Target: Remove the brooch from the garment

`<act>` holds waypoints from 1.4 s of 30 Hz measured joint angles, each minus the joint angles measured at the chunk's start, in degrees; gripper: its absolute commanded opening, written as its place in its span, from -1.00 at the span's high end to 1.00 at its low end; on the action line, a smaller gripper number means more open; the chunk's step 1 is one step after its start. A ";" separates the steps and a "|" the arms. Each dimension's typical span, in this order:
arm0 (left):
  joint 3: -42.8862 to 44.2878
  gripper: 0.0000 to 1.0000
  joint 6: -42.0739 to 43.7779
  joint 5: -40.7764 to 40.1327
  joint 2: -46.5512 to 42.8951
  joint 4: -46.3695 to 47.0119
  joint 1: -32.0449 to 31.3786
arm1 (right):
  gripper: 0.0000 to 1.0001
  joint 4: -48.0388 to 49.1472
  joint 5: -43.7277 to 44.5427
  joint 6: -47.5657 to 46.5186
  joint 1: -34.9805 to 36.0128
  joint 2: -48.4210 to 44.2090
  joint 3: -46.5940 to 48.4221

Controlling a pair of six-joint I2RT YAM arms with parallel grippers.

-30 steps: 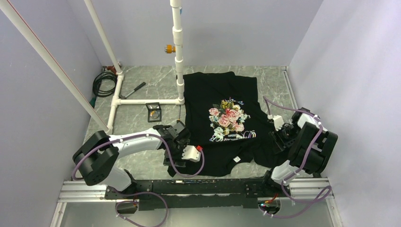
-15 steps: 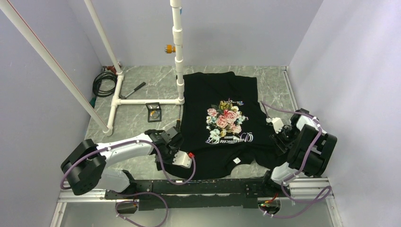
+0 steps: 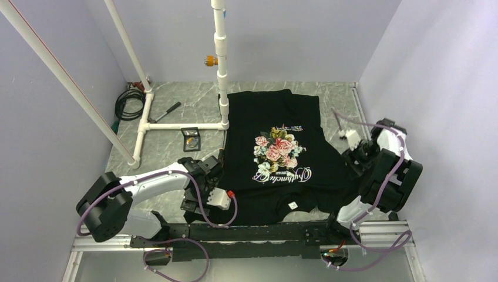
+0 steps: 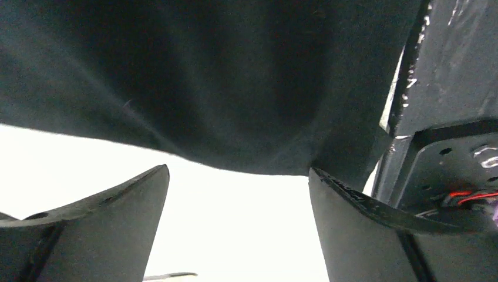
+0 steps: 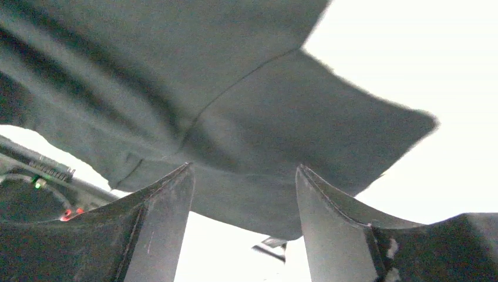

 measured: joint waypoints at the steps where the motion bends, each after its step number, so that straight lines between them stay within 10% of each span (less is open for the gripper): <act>1: 0.63 -0.99 0.22 0.02 -0.31 -0.92 0.59 | -0.44 -1.11 -2.12 0.79 0.13 0.87 4.42; 12: 16.41 -0.99 -5.35 1.25 -1.03 5.75 4.66 | -0.38 13.92 -16.35 27.17 15.37 8.76 24.50; 29: 16.83 -0.99 -13.53 5.18 1.07 12.26 4.66 | -0.27 28.92 -5.77 47.25 23.98 46.90 57.37; 42: 16.68 -0.99 -13.62 2.27 1.97 12.94 4.66 | 0.91 28.24 0.76 41.42 24.74 53.51 66.29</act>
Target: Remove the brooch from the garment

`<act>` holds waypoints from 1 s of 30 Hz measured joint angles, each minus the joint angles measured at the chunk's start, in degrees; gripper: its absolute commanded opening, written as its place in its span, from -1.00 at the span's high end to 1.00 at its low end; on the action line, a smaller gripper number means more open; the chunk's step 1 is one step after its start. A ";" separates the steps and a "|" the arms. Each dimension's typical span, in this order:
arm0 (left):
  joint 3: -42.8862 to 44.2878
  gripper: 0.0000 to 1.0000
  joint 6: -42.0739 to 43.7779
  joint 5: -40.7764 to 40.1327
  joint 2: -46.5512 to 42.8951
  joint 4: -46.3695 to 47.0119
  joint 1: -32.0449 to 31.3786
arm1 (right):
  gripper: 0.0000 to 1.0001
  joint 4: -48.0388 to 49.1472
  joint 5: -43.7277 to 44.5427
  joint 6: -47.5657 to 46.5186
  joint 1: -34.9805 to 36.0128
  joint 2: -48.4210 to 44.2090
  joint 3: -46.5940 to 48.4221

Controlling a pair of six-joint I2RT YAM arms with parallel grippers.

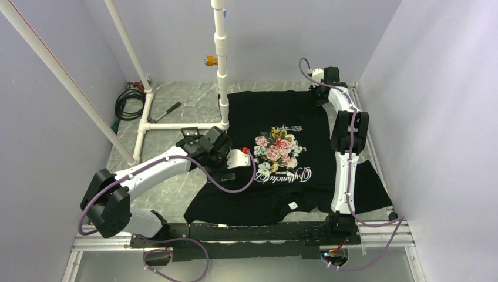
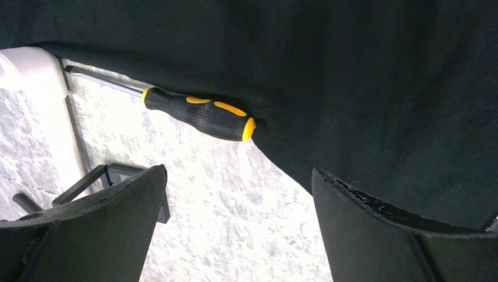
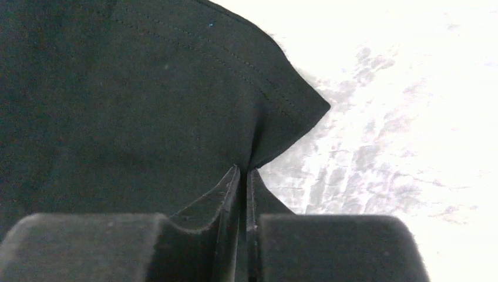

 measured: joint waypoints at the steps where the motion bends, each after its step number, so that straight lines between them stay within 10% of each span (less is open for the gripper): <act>1: 0.00 -0.99 0.02 -0.48 0.22 0.20 0.00 | 0.94 0.20 1.11 -1.14 0.09 0.22 0.20; 22: 0.02 -0.99 0.09 -2.01 3.50 0.79 2.49 | 0.57 17.16 21.79 -16.57 0.35 6.49 2.51; 30: 1.33 -0.99 -0.96 0.00 3.58 0.50 3.50 | -0.28 18.86 23.23 -16.79 -0.22 6.99 3.65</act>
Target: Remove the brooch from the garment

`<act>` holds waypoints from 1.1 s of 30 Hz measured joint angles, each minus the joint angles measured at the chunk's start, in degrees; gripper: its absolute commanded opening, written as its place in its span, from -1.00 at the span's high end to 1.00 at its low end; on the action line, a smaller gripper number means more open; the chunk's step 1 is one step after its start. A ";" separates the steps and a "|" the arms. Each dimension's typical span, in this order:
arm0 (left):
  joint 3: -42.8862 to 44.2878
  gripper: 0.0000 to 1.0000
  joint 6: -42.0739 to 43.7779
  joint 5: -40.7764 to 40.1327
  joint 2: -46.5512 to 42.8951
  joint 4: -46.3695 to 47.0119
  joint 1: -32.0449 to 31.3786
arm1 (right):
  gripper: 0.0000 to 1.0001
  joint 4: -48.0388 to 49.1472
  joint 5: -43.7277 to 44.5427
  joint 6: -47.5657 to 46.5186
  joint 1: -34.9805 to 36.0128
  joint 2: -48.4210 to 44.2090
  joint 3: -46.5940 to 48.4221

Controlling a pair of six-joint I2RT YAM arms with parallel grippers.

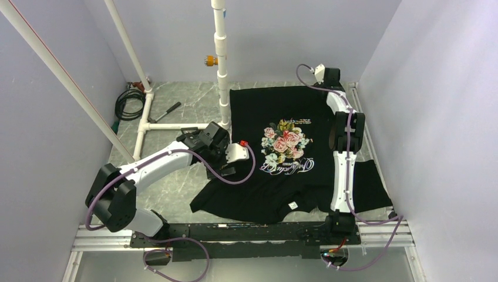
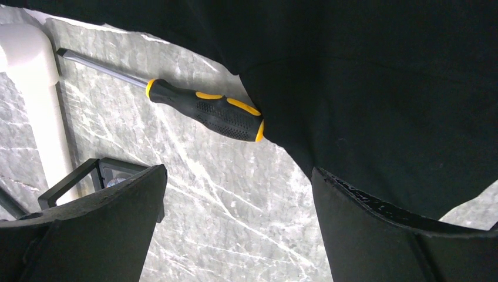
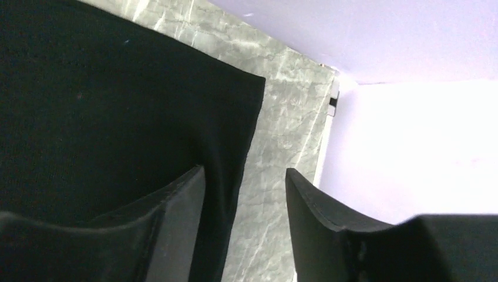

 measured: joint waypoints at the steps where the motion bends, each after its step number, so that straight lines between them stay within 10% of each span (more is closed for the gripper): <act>1: 0.33 -0.99 -0.48 0.50 -0.04 -0.07 0.04 | -0.41 0.42 0.28 -0.31 -0.13 -0.22 -0.02; 7: 2.05 -0.99 -3.02 5.14 -2.45 -1.38 1.22 | -0.98 -0.74 -2.91 1.53 -0.72 -8.61 -9.86; 15: 3.30 -0.99 -6.03 13.99 -8.20 -3.19 8.24 | -0.99 -6.86 -10.58 5.03 -0.85 -27.06 -22.80; 33: -1.86 -0.99 -15.69 31.17 -17.49 -2.14 47.28 | -0.99 -17.09 -34.93 14.03 -3.43 -69.88 -67.54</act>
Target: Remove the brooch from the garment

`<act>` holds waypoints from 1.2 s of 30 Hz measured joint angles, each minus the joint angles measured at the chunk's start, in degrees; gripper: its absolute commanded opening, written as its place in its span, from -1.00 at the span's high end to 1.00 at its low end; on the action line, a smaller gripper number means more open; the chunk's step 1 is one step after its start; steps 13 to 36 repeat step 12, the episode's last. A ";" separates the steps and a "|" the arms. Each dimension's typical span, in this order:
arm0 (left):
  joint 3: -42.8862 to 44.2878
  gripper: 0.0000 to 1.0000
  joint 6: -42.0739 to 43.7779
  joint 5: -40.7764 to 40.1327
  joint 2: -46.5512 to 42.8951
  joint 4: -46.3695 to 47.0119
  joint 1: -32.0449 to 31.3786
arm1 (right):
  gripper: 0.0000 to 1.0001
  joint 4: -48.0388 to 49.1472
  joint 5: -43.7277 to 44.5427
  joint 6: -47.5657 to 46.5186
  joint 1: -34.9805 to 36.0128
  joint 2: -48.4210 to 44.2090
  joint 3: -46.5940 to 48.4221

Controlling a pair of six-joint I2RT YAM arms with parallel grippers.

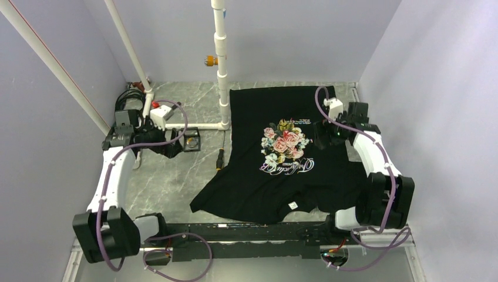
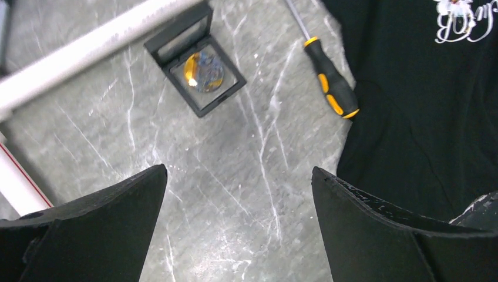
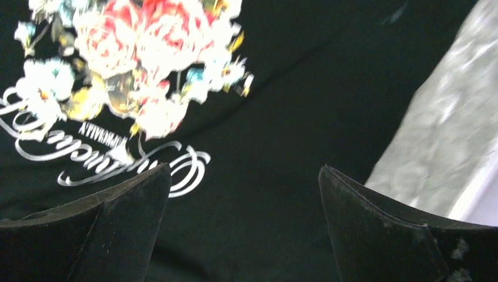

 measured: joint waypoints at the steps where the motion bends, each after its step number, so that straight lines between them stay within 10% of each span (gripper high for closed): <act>1: -0.46 -0.99 -0.28 0.31 0.98 0.31 1.18 | -0.99 -0.33 -0.66 0.39 -0.55 -0.96 -1.77; 36: -4.52 -0.99 -4.61 0.31 5.88 6.91 3.61 | -0.98 -0.07 -5.33 5.01 -2.25 -7.28 -8.37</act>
